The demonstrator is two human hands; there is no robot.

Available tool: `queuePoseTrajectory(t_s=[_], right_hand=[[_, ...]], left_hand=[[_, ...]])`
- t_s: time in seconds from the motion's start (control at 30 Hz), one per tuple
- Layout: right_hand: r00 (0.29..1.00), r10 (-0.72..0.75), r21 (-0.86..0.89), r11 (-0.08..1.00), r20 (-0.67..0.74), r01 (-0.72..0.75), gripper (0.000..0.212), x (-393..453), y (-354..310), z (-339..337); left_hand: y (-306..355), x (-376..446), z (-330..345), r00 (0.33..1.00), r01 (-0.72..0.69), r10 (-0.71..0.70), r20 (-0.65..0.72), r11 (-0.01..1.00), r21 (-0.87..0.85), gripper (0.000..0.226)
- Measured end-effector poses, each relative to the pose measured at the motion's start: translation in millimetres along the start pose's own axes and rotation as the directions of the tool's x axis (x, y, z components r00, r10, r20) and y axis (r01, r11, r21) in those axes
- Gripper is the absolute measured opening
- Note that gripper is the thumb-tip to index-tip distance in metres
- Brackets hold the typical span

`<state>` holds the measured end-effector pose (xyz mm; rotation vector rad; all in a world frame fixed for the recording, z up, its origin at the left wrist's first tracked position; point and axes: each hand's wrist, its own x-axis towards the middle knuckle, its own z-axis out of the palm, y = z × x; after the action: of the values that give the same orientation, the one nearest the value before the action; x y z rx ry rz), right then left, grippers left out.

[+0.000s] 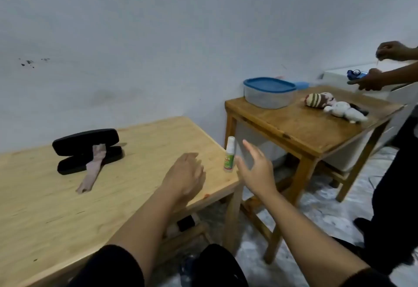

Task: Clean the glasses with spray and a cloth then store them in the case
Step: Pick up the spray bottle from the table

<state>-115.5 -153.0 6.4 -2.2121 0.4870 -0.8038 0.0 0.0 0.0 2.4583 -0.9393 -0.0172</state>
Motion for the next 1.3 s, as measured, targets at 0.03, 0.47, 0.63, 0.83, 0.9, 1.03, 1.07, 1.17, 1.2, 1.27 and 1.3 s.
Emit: queuePoseTrajectory(t_s=[0.03, 0.47, 0.63, 0.83, 0.9, 1.03, 1.07, 1.17, 1.2, 1.27, 1.3], right_hand=[[0.999, 0.034, 0.056, 0.998, -0.017, -0.033, 0.051, -4, 3, 4], [0.993, 0.115, 0.409, 0.908, -0.037, -0.09, 0.056, 11, 7, 40], [0.996, 0.084, 0.383, 0.921, -0.023, -0.068, 0.05, 16, 8, 40], [0.999, 0.017, 0.311, 0.95, -0.044, -0.003, 0.046, 16, 12, 40], [0.999, -0.012, 0.286, 0.958, -0.051, 0.026, 0.047, 17, 14, 38], [0.998, -0.052, 0.249, 0.967, -0.038, 0.06, 0.047, 18, 14, 35], [0.997, -0.066, 0.239, 0.968, -0.033, 0.072, 0.047, 19, 14, 34], [0.995, -0.098, 0.242, 0.965, -0.002, 0.095, 0.05, 20, 13, 32], [0.993, -0.116, 0.245, 0.963, 0.004, 0.111, 0.048, 21, 12, 32], [0.989, -0.148, 0.229, 0.963, 0.001, 0.144, 0.043, 22, 8, 32], [0.987, -0.158, 0.215, 0.964, 0.001, 0.154, 0.042, 22, 6, 33]], left_hand=[[-1, -3, 3, 1.0, 0.025, -0.025, 0.001, 1.0, 0.001, 0.049], [-13, -1, 24, 0.999, 0.043, -0.042, -0.005, 0.998, 0.036, 0.05], [-3, 5, 22, 0.994, 0.065, -0.073, -0.079, 0.993, -0.095, 0.04], [45, 26, 11, 0.971, -0.102, -0.032, -0.238, 0.844, -0.527, 0.03], [58, 31, 11, 0.969, -0.122, -0.03, -0.246, 0.808, -0.577, 0.028], [67, 38, 11, 0.965, -0.08, -0.109, -0.24, 0.746, -0.661, 0.022], [68, 40, 9, 0.968, -0.064, -0.125, -0.219, 0.719, -0.692, 0.021], [72, 42, 6, 0.977, -0.038, -0.133, -0.168, 0.664, -0.747, 0.021], [73, 43, 5, 0.979, -0.03, -0.136, -0.154, 0.648, -0.761, 0.02], [74, 43, 3, 0.982, -0.001, -0.149, -0.117, 0.61, -0.792, 0.016], [74, 43, 2, 0.983, 0.013, -0.155, -0.097, 0.588, -0.809, 0.014]])
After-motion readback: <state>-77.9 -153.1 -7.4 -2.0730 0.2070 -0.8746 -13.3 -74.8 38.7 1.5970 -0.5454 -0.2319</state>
